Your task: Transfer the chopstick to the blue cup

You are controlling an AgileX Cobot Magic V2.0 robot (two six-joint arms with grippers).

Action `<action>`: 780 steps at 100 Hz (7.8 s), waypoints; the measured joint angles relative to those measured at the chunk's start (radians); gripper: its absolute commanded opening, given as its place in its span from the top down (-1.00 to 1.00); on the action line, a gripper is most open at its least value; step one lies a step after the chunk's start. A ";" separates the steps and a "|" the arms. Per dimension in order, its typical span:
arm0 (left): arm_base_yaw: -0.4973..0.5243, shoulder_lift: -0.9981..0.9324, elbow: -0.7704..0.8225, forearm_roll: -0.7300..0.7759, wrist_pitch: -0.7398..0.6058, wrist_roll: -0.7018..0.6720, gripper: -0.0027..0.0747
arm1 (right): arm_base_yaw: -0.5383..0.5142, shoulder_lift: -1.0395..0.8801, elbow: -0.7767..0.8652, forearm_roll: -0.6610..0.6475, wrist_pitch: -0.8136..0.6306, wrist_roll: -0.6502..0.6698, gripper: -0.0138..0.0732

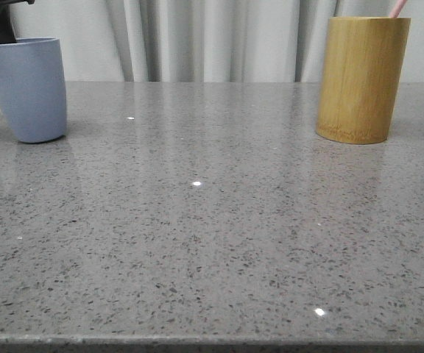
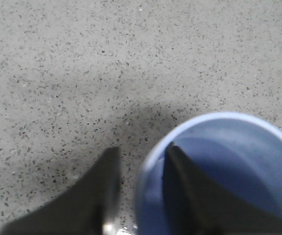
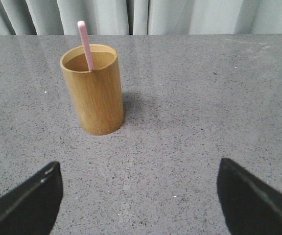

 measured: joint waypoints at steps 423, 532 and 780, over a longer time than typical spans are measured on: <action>-0.059 -1.083 0.669 0.244 0.108 -0.103 -0.51 | 0.000 0.000 0.009 0.055 -0.086 -0.009 -0.78; -0.059 -1.185 0.734 0.241 0.098 -0.106 -0.51 | 0.155 0.542 0.335 0.026 -1.303 -0.059 -0.78; -0.059 -1.185 0.734 0.241 0.077 -0.106 -0.51 | 0.155 0.889 -0.416 -0.069 -0.854 -0.054 0.84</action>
